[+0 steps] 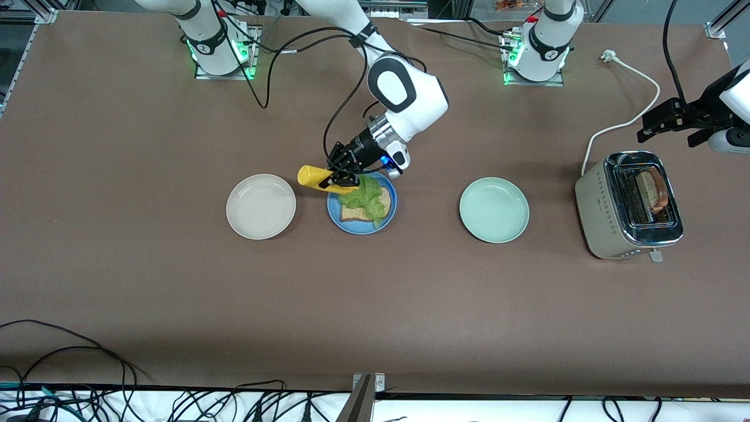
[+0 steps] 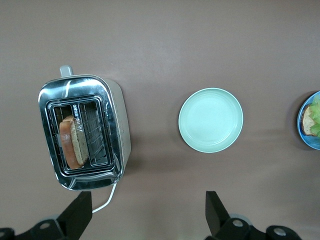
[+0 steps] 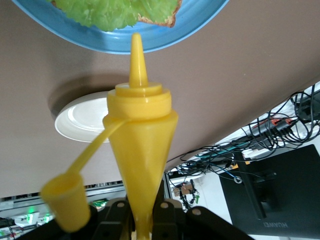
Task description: Make sandwich in blue plate with both arms
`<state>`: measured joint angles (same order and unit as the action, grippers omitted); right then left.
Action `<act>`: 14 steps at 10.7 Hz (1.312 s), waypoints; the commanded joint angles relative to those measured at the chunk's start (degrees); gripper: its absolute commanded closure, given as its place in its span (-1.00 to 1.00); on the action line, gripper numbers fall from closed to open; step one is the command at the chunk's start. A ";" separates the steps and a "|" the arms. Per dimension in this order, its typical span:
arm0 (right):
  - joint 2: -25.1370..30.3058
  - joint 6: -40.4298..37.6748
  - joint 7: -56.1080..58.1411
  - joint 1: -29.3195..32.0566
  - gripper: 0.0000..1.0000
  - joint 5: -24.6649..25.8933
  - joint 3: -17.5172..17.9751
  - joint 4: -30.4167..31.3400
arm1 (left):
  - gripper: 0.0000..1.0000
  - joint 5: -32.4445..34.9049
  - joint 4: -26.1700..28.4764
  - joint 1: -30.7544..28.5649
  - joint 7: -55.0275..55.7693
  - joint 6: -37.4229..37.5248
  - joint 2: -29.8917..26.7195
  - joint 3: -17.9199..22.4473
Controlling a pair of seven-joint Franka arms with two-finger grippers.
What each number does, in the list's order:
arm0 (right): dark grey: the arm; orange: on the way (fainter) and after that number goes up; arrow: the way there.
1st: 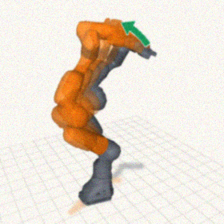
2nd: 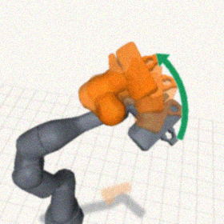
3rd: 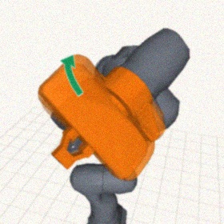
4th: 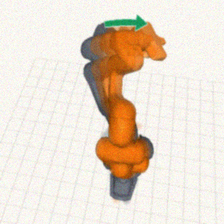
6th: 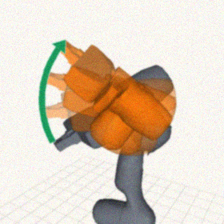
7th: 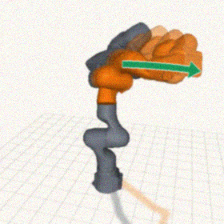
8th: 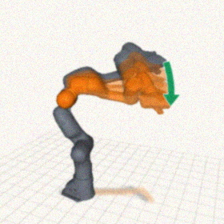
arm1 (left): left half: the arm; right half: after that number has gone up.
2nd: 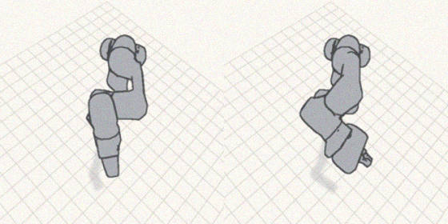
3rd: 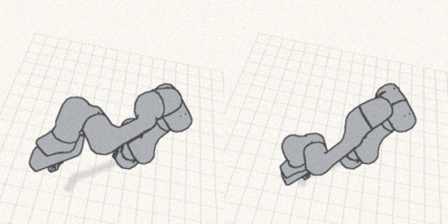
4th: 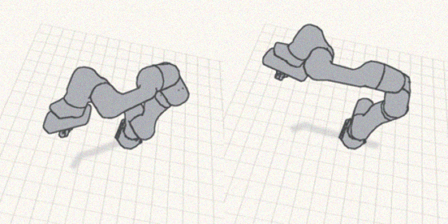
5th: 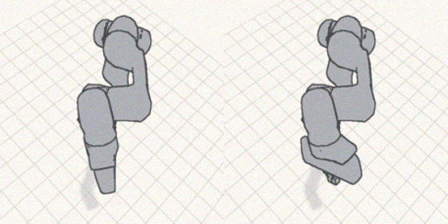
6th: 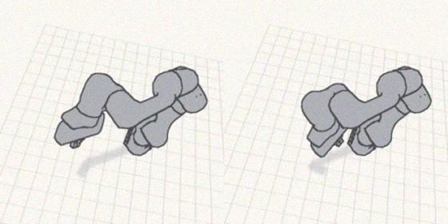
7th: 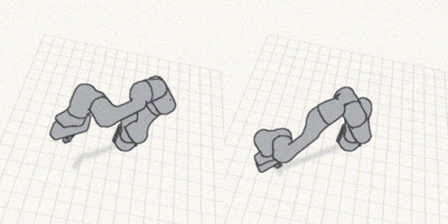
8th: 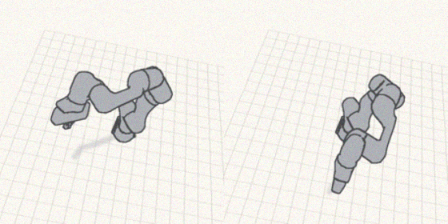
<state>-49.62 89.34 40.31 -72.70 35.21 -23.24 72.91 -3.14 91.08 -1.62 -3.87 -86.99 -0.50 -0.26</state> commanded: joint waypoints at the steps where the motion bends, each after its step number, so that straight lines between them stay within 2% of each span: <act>1: 3.20 -0.92 0.04 1.41 0.70 -14.75 -5.20 -0.76 | -1.00 -0.46 0.67 -0.67 -1.32 -0.03 -0.47 -0.17; 4: 5.23 -0.31 1.52 2.12 0.70 -36.98 -16.36 -0.67 | -1.00 -0.46 0.67 -0.67 -1.32 -0.20 -0.38 -0.17; 6: 5.41 -0.39 9.31 3.00 0.70 -47.74 -22.52 -0.49 | -1.00 -0.46 0.76 -0.84 -1.41 -0.20 -0.38 0.00; 7: 5.41 -0.83 12.31 4.57 0.70 -52.48 -24.03 -0.32 | -1.00 -0.46 0.76 -1.54 -1.58 -0.20 -0.47 0.00; 10: 5.41 -1.36 20.76 11.24 0.70 -63.83 -24.39 -0.14 | -1.00 3.65 1.72 -1.81 -1.58 -0.29 -0.30 0.00; 14: 5.32 -7.75 33.31 21.78 0.70 -80.43 -24.13 0.47 | -1.00 4.20 7.16 -3.13 -1.58 -7.48 -0.30 2.19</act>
<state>-44.70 86.11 66.04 -56.56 -36.09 -47.47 73.05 -0.01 94.81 -4.04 -3.98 -90.44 -0.24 0.43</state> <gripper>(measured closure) 0.846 0.000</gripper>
